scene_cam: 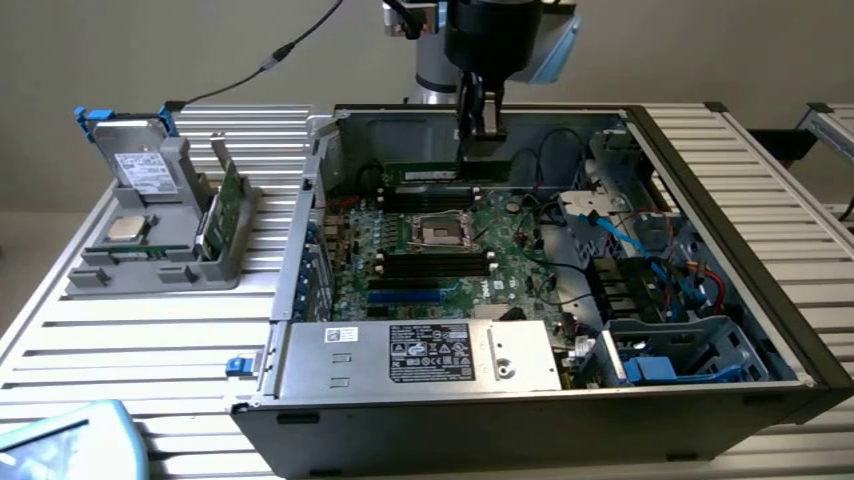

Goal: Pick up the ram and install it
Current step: 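Insert the ram into the slot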

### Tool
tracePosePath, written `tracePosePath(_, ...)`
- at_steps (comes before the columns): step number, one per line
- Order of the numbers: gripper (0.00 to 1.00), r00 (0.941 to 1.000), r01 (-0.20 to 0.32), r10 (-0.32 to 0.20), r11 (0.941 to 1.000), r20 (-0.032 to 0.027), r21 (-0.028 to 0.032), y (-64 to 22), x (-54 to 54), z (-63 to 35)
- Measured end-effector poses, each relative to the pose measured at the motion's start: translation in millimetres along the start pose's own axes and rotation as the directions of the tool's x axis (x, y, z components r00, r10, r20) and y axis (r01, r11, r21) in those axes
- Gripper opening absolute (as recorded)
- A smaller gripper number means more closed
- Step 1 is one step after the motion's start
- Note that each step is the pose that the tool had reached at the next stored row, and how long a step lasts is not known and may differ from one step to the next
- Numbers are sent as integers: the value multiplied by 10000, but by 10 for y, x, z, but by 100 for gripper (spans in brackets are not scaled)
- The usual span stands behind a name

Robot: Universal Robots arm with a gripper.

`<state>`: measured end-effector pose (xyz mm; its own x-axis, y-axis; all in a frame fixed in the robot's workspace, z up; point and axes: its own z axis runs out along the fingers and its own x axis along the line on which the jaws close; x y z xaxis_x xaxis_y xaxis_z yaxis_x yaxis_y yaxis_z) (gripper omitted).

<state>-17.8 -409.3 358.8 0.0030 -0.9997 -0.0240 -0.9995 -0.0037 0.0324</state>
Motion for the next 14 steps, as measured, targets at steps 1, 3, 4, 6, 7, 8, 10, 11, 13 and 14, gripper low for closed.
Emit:
tracePosePath(1, 14, 10000, 0, 0, 10000, 1, -22, -1, 0, 14)
tracePosePath(3, 14, 10000, -1, 1, 10000, -4, -90, -2, 1, 38)
tracePosePath(4, 14, 10000, -2, 2, 9999, -6, -126, -2, 1, 49)
tracePosePath(6, 14, 10000, -4, 4, 9999, -7, -165, -2, 2, 79)
tracePosePath(7, 14, 10000, -5, 5, 9999, -7, -167, -4, 2, 97)
tracePosePath(8, 14, 10000, -3, 3, 9999, -7, -168, -6, 3, 116)
tracePosePath(10, 14, 10000, -5, 5, 9999, -7, -168, -8, 4, 152)
tracePosePath(11, 14, 10000, -5, 5, 9999, -7, -168, -9, 4, 170)
tracePosePath(13, 14, 10000, -7, 6, 9999, -6, -168, -11, 5, 207)
tracePosePath(14, 14, 10000, -8, 8, 9999, -6, -168, -11, 5, 225)
